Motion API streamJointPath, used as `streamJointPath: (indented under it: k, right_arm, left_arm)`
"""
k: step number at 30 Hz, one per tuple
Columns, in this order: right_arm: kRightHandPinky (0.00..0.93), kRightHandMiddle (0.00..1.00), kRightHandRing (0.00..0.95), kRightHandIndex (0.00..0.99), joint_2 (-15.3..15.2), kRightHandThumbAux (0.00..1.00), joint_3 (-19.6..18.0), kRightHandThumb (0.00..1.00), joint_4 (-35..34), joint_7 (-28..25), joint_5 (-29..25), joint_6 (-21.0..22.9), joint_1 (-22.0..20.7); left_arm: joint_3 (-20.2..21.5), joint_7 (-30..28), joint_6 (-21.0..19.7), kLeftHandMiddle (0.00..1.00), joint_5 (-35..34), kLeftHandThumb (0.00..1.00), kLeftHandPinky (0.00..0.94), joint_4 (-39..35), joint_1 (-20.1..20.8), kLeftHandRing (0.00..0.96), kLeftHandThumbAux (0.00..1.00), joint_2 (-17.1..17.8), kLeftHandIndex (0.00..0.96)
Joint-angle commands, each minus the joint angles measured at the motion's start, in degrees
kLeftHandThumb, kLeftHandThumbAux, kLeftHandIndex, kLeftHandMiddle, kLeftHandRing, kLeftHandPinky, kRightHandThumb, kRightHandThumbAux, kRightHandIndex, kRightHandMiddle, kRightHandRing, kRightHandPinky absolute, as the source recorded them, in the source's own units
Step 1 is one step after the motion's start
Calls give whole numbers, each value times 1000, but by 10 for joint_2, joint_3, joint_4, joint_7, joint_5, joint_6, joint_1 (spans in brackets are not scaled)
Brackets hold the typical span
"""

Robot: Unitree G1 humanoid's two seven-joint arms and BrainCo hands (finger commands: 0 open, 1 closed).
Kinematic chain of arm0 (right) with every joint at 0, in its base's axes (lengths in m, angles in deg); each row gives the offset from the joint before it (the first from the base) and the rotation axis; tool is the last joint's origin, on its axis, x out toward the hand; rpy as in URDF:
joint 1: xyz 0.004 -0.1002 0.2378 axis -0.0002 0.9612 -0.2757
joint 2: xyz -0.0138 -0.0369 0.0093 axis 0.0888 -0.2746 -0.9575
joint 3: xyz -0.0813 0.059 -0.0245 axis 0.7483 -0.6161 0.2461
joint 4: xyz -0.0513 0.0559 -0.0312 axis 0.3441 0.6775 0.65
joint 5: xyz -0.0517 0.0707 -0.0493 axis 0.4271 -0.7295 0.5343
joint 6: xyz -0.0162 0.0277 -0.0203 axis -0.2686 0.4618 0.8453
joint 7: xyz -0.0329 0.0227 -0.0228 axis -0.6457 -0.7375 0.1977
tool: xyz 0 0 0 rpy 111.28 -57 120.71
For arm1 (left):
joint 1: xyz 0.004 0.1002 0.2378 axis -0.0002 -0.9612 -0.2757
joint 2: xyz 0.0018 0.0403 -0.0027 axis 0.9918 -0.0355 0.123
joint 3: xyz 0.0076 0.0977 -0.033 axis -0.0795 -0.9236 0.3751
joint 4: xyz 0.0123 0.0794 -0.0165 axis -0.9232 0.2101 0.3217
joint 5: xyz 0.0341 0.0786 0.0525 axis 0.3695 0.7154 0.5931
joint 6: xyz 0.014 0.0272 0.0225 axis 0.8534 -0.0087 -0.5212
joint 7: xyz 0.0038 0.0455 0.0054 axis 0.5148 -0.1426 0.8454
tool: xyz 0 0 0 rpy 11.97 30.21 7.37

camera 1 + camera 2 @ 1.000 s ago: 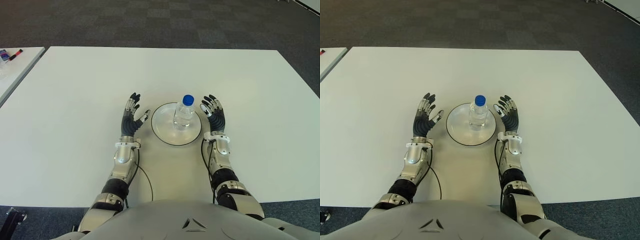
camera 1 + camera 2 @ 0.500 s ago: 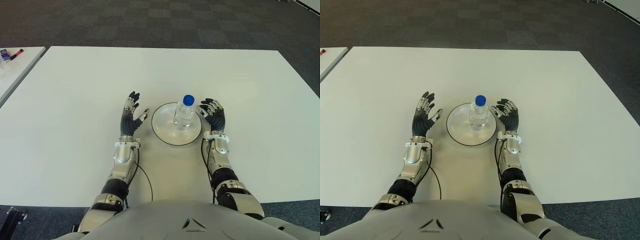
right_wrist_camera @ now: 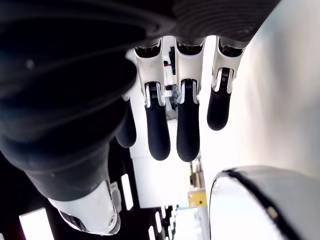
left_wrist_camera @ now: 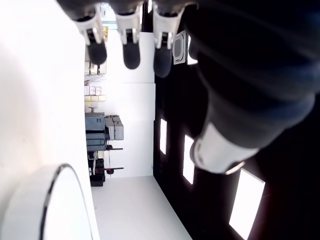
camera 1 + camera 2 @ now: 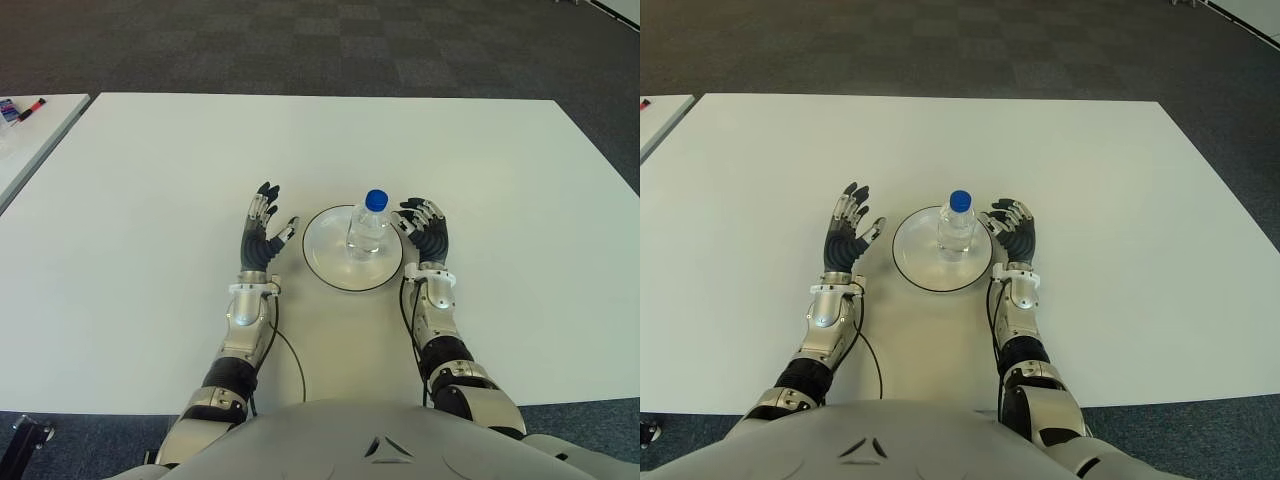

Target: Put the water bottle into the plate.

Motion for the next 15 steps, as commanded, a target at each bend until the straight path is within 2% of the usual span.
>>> streamJointPath:
  k: [1,15]
  right_arm:
    - [470,444,461,367,9,869,3,182,13,-1,1,-6,4]
    - [514,485,501,433,11,861,5,166,26,8,8,-36,1]
  left_arm:
    - [4,-3,-8,143,-2,313,117,1,-5,112,827,-10,80]
    - [6,-8,-8,137,-9,290,119,5,-3,110,811,-10,76]
